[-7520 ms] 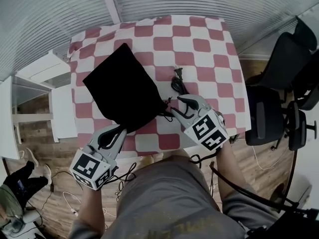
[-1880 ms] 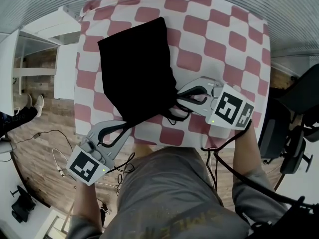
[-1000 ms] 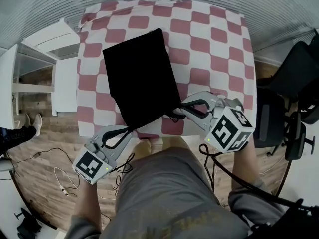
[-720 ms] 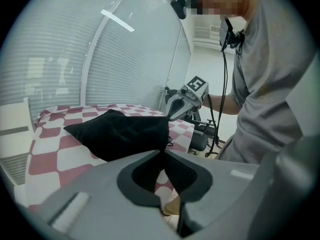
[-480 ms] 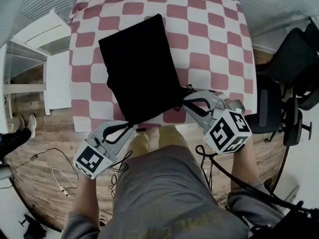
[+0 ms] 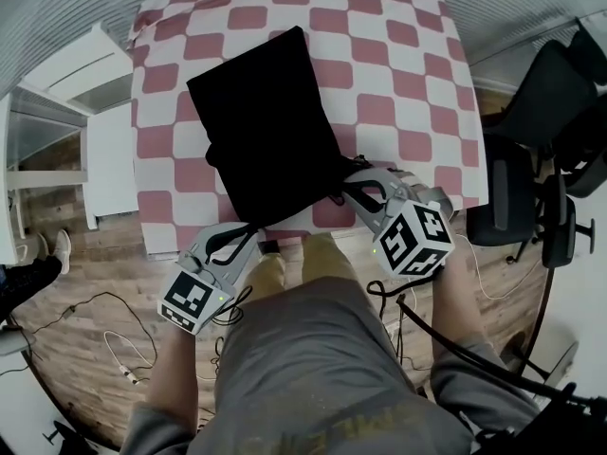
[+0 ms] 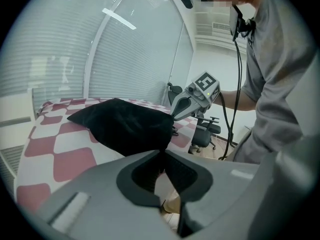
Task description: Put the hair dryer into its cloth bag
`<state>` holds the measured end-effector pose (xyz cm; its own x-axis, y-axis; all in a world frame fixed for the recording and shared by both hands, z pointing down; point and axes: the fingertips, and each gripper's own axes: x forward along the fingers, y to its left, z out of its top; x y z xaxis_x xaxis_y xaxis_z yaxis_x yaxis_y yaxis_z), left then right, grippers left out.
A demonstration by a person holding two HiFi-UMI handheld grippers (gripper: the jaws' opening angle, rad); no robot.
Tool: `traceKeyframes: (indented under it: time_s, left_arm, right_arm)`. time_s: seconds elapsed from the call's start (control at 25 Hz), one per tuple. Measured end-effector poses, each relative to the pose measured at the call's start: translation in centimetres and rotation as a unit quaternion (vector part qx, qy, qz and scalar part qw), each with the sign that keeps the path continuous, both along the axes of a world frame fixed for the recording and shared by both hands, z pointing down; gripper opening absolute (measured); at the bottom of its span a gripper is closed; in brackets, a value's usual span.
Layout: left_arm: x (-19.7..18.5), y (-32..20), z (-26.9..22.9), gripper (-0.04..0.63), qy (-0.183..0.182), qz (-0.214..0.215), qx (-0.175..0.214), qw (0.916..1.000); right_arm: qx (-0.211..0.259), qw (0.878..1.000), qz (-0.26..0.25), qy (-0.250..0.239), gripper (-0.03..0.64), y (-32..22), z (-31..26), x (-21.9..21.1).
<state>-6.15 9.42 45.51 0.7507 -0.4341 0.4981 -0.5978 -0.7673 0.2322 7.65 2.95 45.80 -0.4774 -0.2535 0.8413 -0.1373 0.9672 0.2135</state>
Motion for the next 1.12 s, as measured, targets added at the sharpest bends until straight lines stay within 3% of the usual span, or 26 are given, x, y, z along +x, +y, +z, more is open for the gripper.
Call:
traceKeyframes:
  time_s: [0.08,0.2,0.32,0.52,0.64,0.8,1.0,1.12]
  left_arm:
    - [0.1,0.1,-0.1,0.045,0.007,0.002,-0.003,1.0000]
    - [0.1,0.4,-1.2,0.130,0.027,0.009,-0.005,0.9996]
    - [-0.9,1.2,-2.2,0.137,0.042,0.008,-0.007,0.9991]
    - [-3.5,1.8,-4.3,0.137,0.049,0.000,0.011,0.9987]
    - [-4.7,0.6,-7.5,0.137,0.066,-0.012,0.052,0.9964]
    - [-4.9,-2.3,-13.5,0.120,0.088,-0.042,0.121,0.9878]
    - [-4.1,-5.5,-20.6,0.083,0.088,-0.099,0.212,0.9684]
    - [-3.3,-6.8,-24.3,0.007,0.094,-0.146,0.245,0.9539]
  right_arm:
    - [0.002,1.000,0.016,-0.003,0.037,-0.3,0.3,-0.1]
    - [0.002,0.999,0.043,-0.018,0.049,-0.4,-0.1,-0.2]
    - [-0.002,0.997,0.069,-0.033,0.103,0.0,-1.0,0.0]
    - [0.016,0.986,0.139,-0.090,0.110,0.2,-3.6,0.8]
    - [0.063,0.963,0.209,-0.159,0.101,-0.8,-7.3,1.7]
    - [0.123,0.915,0.288,-0.255,0.091,-1.9,-13.2,2.7]
    - [0.187,0.874,0.310,-0.325,0.090,-2.8,-19.6,2.2]
    - [0.204,0.854,0.310,-0.364,0.058,-2.9,-22.7,1.7]
